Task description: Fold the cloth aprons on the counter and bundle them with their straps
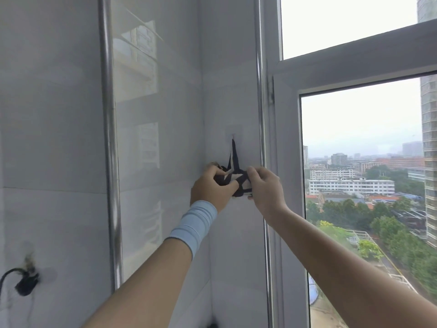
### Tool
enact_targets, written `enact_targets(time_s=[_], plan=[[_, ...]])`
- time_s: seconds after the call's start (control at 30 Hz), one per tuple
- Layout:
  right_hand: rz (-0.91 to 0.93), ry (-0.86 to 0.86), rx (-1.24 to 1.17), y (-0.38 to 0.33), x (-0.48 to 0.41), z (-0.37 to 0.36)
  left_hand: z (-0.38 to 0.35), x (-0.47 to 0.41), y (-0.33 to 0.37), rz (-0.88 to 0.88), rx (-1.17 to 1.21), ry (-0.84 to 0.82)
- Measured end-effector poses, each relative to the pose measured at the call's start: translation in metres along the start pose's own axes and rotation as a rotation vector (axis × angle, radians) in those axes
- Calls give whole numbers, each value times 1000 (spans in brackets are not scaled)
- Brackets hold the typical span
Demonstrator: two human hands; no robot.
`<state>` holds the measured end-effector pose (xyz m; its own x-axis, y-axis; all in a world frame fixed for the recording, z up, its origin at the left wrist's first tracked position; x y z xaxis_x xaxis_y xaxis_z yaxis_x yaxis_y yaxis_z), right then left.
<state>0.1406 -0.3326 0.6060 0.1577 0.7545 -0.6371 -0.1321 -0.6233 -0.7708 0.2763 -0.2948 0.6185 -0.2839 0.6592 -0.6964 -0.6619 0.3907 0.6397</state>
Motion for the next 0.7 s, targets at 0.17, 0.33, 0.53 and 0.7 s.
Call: enact_targets(time_s=[0.17,0.33,0.53,0.7], plan=[[137,52,185,1,-1,4,-15,12,-20,-26,186,30],[24,-16,353,22,-4,8,-20,12,-35,-3,154,106],[176,-109,525,2,-7,4,-13,8,-26,132,59,118],[140,-171,575,15,-6,1,-19,12,-35,176,-110,-160]])
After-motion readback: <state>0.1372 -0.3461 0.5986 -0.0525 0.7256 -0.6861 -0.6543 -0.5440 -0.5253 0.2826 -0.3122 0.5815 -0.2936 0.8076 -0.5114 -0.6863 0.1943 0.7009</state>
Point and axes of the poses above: each hand's wrist, its own x-axis away from the middle knuckle, its own z-axis out of the back of the hand, y = z × x, the point moved 1 cm from there along -x, towards the middle knuckle, and after that the axes turned 2 degrees about x, right-handed, at the moved point
